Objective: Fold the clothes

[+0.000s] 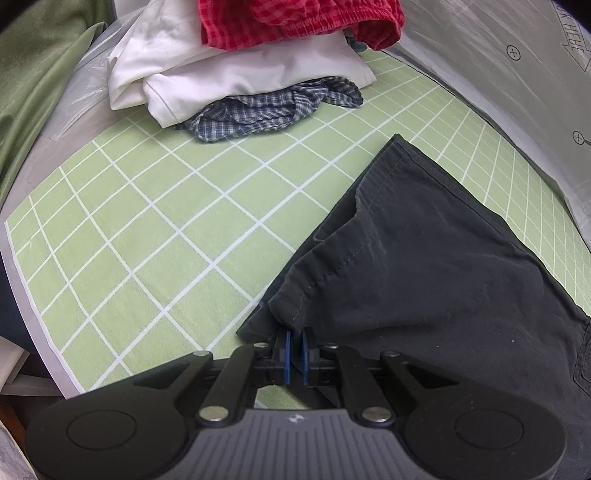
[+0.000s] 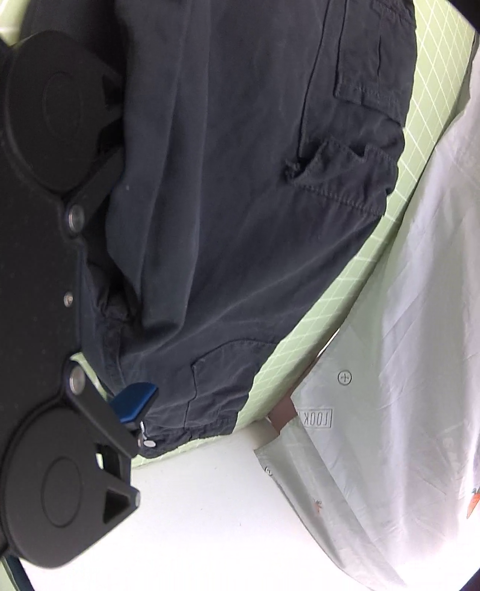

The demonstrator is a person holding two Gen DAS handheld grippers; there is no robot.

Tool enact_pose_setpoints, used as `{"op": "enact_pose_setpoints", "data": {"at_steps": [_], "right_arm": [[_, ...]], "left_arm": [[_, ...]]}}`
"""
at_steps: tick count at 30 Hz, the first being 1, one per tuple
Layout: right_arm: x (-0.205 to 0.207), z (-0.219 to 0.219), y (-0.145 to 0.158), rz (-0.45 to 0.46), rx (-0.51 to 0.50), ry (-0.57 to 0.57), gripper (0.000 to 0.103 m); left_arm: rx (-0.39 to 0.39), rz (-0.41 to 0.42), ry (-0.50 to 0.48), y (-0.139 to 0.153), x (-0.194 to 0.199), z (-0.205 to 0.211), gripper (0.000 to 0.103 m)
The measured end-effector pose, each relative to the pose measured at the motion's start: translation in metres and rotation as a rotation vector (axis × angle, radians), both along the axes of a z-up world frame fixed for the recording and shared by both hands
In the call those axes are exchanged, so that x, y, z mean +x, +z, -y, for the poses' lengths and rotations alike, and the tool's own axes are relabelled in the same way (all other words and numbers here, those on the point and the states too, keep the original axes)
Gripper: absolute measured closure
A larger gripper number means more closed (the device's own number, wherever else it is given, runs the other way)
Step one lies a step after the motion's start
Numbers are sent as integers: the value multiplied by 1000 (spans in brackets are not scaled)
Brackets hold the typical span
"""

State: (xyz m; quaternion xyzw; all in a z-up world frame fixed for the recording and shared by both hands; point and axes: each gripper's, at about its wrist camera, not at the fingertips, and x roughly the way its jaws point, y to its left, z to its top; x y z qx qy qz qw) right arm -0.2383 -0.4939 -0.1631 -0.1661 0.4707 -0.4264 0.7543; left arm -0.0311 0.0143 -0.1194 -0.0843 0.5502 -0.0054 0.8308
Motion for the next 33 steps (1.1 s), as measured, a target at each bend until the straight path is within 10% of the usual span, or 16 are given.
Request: {"op": "enact_pose_setpoints", "data": {"at_steps": [11,19,33], "right_arm": [[-70,-1,30,118,-118,-48,2],[-99,16,28,223,120,-226,3],[-57,13,24,215,93,-131,5]], "left_arm": [[-2,-15,57,-1,1,1,93],[-15,-6,95,-1,-3,-1,93],[-23,0,111,-1,-6,-2,93]]}}
